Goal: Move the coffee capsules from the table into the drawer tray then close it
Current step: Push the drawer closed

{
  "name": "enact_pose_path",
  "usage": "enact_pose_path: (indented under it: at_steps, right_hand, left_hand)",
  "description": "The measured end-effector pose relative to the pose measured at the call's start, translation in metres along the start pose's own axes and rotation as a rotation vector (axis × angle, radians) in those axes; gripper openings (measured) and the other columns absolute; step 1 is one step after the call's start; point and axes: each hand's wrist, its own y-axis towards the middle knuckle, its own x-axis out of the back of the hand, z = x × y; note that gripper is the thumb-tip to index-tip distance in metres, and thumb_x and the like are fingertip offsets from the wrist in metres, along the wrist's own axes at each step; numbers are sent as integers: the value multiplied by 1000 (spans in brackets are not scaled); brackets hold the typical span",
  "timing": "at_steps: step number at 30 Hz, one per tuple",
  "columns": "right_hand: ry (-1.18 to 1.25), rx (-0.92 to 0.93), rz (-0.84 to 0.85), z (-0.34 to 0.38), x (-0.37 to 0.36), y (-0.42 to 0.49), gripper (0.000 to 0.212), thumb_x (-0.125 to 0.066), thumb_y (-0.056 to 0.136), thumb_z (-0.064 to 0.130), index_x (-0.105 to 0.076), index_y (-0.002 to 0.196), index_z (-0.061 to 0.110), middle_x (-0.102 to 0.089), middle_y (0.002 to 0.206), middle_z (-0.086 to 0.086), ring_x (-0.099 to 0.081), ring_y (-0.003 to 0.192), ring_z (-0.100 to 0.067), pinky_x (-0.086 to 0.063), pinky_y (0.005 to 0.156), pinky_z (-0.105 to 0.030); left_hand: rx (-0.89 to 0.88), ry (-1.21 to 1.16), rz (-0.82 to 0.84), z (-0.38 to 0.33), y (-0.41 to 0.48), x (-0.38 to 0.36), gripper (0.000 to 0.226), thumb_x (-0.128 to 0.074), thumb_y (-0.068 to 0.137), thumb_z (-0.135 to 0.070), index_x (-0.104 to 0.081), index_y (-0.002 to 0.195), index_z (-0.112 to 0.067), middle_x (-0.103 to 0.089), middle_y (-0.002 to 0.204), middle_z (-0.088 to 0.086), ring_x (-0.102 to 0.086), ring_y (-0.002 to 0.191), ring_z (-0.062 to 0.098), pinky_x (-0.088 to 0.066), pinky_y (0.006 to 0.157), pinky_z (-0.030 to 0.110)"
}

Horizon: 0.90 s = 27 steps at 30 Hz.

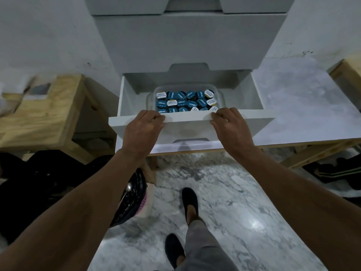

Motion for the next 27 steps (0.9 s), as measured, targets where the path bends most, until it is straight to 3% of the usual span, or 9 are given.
enact_pose_path:
  at_steps: [10, 16, 21, 27]
  right_hand:
    - [-28, -40, 9, -34, -30, 51, 20, -73, 82, 9, -69, 98, -2, -68, 97, -17, -62, 87, -33, -54, 73, -37]
    - [-17, -45, -34, -51, -57, 85, 17, -75, 77, 2, -69, 92, 0, -67, 92, -13, -61, 82, -31, -51, 66, -30]
    - [-16, -25, -93, -60, -72, 107, 2, -68, 84, 3, -68, 85, 2, -66, 84, -9, -59, 77, -29, -46, 64, -28]
    - [-21, -29, -113, -69, -86, 120, 9, -69, 81, 0, -70, 90, 2, -67, 86, -10, -59, 77, -31, -49, 62, -31]
  left_hand:
    - [-1, 26, -6, 22, 57, -19, 23, -75, 78, -13, -71, 98, -3, -70, 95, 15, -65, 86, 32, -58, 68, 41]
    - [50, 44, -11, 40, 91, -39, 22, -76, 77, -8, -72, 97, -3, -71, 95, 14, -66, 86, 32, -57, 64, 39]
    - [94, 52, -41, 51, 114, -52, 18, -76, 76, -8, -73, 93, -5, -71, 90, 10, -67, 82, 30, -55, 58, 35]
    - [93, 90, -73, 60, 127, -60, 15, -75, 77, -9, -73, 92, -8, -70, 87, 7, -65, 78, 28, -52, 52, 32]
